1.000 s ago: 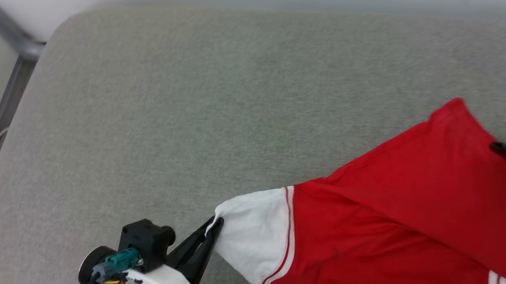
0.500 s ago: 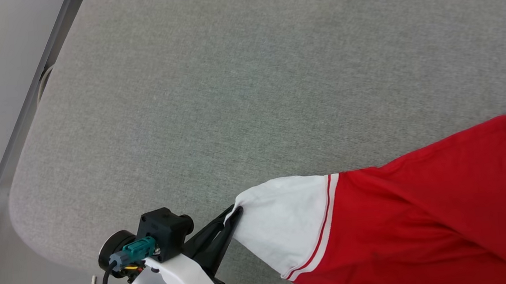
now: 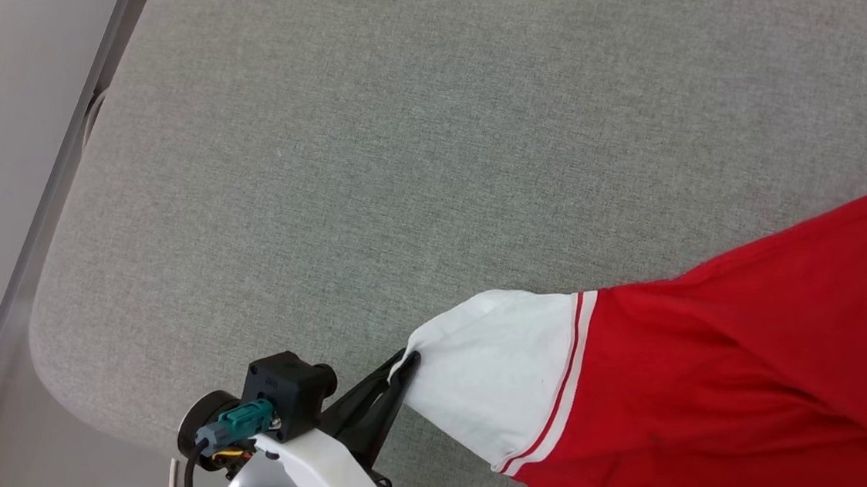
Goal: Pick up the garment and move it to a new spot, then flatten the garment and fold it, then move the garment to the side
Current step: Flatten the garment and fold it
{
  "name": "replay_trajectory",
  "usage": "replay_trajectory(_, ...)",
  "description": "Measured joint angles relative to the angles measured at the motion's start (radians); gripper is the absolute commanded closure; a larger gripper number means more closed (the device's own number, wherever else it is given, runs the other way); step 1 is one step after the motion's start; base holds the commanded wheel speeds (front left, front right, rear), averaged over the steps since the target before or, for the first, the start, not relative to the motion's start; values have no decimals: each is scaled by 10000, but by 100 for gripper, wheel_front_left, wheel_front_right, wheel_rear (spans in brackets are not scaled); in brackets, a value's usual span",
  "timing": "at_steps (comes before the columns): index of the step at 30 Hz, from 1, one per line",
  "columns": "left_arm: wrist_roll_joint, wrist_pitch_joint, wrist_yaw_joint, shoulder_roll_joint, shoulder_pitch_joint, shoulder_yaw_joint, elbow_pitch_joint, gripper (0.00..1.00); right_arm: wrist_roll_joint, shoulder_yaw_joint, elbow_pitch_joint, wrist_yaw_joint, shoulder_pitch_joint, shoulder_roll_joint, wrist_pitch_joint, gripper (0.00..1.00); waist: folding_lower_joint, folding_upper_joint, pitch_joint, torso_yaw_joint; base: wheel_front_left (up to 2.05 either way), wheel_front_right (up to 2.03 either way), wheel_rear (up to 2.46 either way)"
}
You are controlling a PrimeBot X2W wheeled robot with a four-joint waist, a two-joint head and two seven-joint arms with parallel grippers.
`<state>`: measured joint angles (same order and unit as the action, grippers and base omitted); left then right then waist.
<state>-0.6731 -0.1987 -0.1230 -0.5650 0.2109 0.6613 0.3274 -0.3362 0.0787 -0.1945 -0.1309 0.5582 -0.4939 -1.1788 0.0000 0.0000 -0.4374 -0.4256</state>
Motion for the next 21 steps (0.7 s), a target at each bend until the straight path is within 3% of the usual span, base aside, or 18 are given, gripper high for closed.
replay_trajectory(12, -73, 148, -142, -222, -35, -245, -128, 100, -339, -545, -940, -4, 220, 100, 2309, 100, 1, 0, 828, 477, 0, 0, 0)
replay_trajectory(13, -69, 197, -242, -322, -50, -393, -82, 100, -437, -690, -1060, -4, 430, 104, 2978, 100, 1, 0, 1126, 704, 0, 0, 0)
replay_trajectory(21, 286, 656, -593, -821, 140, -1172, 253, 100, -869, -1233, -1009, -4, 578, 29, 4562, 100, 1, 0, 1957, 1572, 0, 0, 0)
